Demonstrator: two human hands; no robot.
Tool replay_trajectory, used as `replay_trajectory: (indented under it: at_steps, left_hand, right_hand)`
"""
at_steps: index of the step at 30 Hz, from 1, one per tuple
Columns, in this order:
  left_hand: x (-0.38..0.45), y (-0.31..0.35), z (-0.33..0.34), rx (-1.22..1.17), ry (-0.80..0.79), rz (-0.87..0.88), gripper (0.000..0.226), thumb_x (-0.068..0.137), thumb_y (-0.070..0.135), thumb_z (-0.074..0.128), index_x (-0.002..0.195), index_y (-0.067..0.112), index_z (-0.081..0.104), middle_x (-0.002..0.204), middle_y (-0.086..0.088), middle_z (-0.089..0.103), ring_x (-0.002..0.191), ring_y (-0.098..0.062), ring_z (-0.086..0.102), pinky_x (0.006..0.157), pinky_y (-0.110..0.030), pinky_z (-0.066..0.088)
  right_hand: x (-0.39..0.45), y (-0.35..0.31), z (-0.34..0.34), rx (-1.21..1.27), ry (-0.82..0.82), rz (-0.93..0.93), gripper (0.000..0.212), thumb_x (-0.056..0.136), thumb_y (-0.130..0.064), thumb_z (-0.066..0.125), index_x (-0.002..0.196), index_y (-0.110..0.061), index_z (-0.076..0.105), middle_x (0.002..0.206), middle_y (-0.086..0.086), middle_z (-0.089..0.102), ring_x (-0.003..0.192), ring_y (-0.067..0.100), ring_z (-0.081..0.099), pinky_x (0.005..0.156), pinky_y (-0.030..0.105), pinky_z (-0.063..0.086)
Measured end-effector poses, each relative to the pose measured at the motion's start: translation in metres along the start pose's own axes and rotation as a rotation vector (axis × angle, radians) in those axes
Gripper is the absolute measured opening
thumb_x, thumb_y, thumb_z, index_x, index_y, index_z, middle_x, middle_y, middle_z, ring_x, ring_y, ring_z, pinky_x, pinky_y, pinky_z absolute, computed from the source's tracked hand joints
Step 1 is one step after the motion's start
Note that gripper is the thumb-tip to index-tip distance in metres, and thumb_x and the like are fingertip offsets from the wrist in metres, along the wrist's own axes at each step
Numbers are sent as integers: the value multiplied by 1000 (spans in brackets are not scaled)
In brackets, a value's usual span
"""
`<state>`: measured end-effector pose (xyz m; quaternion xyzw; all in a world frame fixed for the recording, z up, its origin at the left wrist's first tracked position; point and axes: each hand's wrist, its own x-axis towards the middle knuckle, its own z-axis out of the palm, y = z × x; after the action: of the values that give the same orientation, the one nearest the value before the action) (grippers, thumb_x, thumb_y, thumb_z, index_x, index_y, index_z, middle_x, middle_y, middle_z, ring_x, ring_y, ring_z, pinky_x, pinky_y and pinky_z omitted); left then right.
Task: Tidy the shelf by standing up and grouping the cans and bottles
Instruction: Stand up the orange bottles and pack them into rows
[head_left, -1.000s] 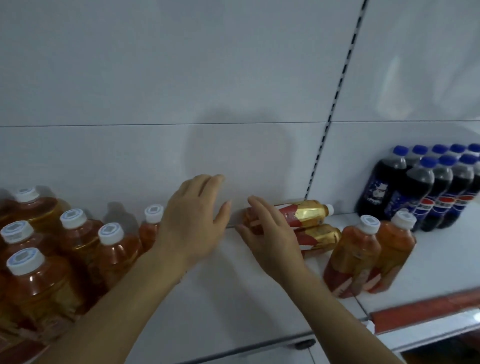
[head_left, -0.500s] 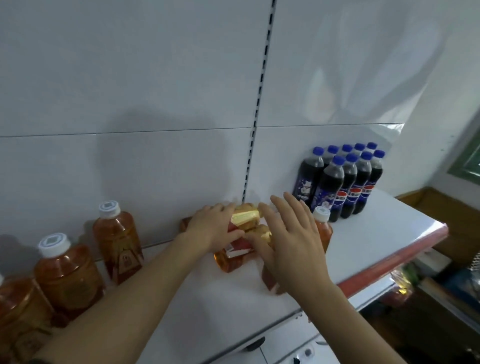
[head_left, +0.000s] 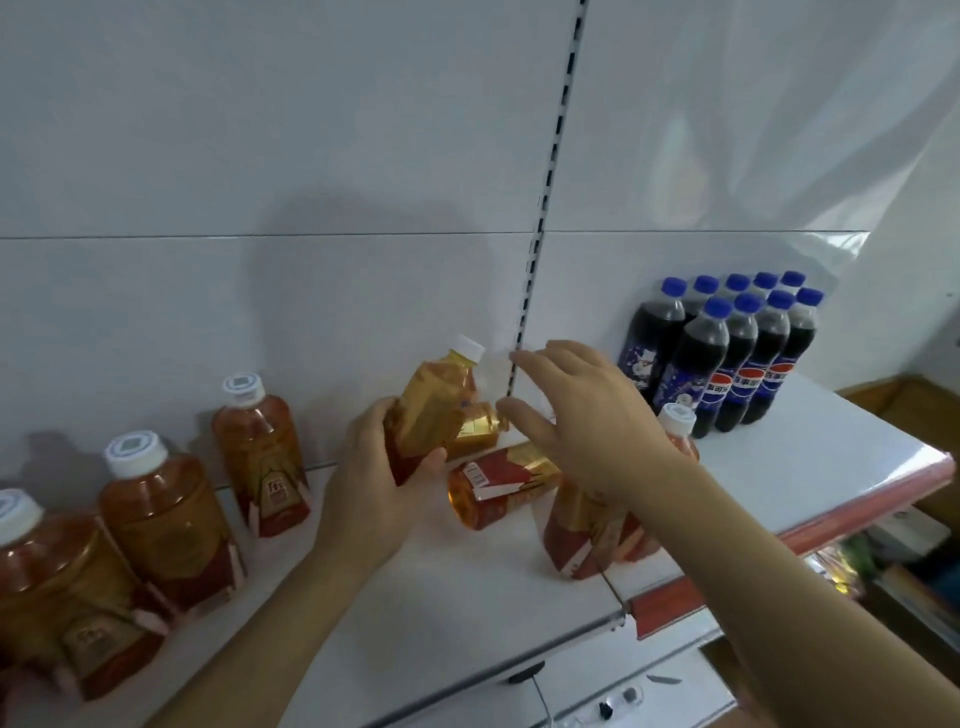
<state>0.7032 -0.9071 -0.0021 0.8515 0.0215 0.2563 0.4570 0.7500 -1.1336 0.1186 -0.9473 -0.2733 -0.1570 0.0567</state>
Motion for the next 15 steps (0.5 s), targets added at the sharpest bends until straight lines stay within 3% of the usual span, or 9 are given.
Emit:
replay_trajectory:
  at_steps: [2, 5, 7, 10, 12, 15]
  left_hand:
    - [-20, -2, -7, -47, -16, -39, 70, 93, 42, 77, 150, 32, 37, 135, 14, 45, 119, 1, 51, 91, -5, 40]
    - [-42, -14, -7, -93, -49, -94, 79, 91, 40, 79, 154, 38, 31, 144, 13, 38, 131, 0, 45, 98, -10, 39]
    - [-52, -22, -7, -87, -54, -146, 78, 91, 38, 80, 152, 40, 31, 144, 13, 36, 133, -4, 45, 98, -10, 37]
    - [-67, -30, -13, -99, -31, -174, 84, 89, 31, 83, 148, 50, 27, 146, 16, 37, 128, 6, 45, 101, -9, 37]
    - [-75, -32, -22, -151, 17, -201, 88, 85, 28, 86, 146, 55, 28, 149, 15, 43, 132, 6, 48, 109, -21, 44]
    - [-75, -29, -34, -70, 39, -276, 93, 82, 36, 87, 155, 41, 30, 156, 9, 48, 141, -14, 52, 115, -46, 47]
  right_hand:
    - [17, -1, -7, -55, -186, -68, 66, 105, -61, 50, 162, -28, 42, 155, 0, 57, 148, 24, 45, 122, 43, 39]
    - [38, -7, -5, -129, -447, -169, 69, 94, -58, 70, 155, -32, 49, 143, -2, 63, 135, 25, 56, 108, 43, 50]
    - [47, -7, 2, -119, -523, -205, 67, 87, -58, 78, 147, -38, 56, 133, -7, 68, 125, 22, 61, 104, 43, 52]
    - [58, 5, 3, -69, -590, -175, 76, 81, -60, 84, 150, -43, 55, 137, -10, 67, 126, 20, 60, 106, 42, 49]
    - [65, 19, -4, -42, -631, -135, 81, 82, -61, 85, 153, -41, 54, 144, -11, 63, 131, 19, 57, 111, 40, 44]
    - [76, 48, -13, -27, -647, -60, 82, 83, -61, 85, 154, -37, 54, 145, -12, 63, 133, 18, 58, 115, 39, 41]
